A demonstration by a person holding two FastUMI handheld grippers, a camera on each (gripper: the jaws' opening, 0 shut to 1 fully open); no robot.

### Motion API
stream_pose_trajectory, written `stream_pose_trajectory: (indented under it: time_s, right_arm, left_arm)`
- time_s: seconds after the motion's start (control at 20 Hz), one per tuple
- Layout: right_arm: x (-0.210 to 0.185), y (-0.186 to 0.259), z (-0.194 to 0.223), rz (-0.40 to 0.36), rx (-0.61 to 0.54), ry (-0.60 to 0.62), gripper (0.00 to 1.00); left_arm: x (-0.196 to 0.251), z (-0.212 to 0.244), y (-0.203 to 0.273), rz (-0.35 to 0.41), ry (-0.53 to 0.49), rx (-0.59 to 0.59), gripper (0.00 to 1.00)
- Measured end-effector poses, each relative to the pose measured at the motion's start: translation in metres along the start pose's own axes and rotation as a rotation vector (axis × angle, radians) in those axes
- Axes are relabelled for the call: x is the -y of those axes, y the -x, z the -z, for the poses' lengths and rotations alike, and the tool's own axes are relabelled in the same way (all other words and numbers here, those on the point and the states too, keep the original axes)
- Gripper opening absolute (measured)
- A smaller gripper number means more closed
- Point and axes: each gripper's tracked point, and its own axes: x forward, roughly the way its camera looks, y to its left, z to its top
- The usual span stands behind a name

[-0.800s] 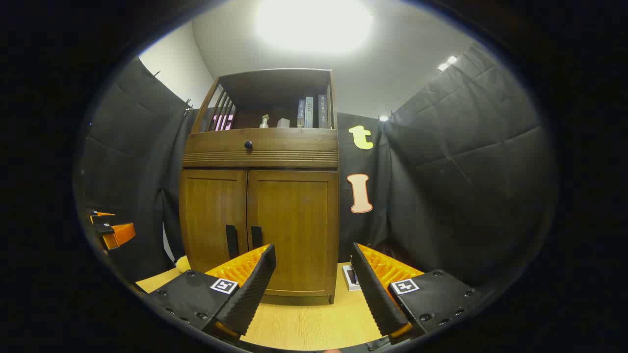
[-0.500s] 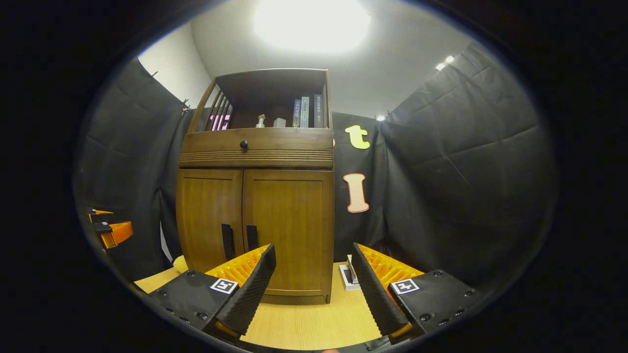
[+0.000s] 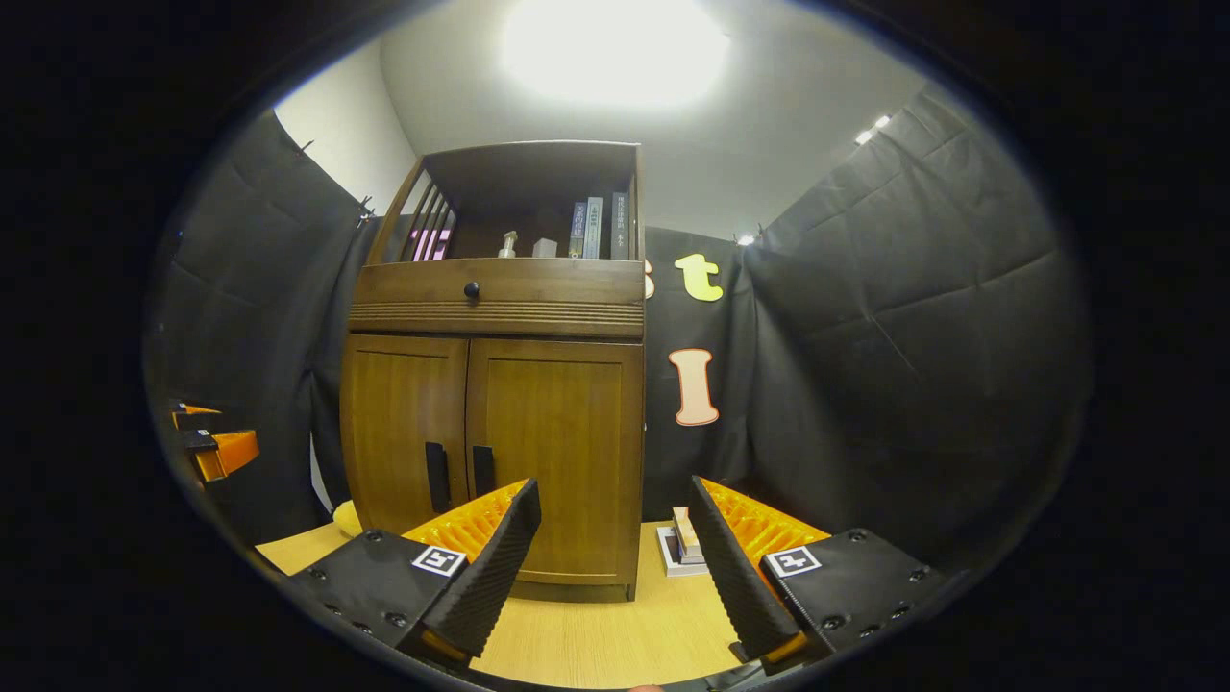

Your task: Open the right door of the double-door shoe cabinet with the right hand, and open the left door with the left hand.

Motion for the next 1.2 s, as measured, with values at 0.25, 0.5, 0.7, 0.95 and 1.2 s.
stream_pose_trajectory:
  time_s: [0.25,0.5,0.7,0.95,1.2]
  right_arm:
    - [-0.002,-0.011,0.012,-0.063,-0.013,-0.001,0.97]
    - [-0.018,-0.031,0.030,-0.156,-0.043,-0.031,0.97]
    - [-0.035,-0.054,0.038,-0.198,-0.058,-0.054,0.97]
    - [-0.060,-0.097,0.043,-0.224,-0.069,-0.083,0.98]
    - [-0.091,-0.138,0.041,-0.241,-0.064,-0.107,0.97]
  left_arm:
    - [0.004,0.002,0.003,-0.031,0.007,-0.012,1.00]
    - [0.009,0.004,0.010,-0.094,-0.012,-0.008,0.96]
    - [0.006,0.007,0.011,-0.125,-0.028,-0.014,1.00]
    - [0.004,0.011,0.009,-0.137,-0.040,-0.019,1.00]
    - [0.003,0.013,0.009,-0.146,-0.041,-0.023,1.00]
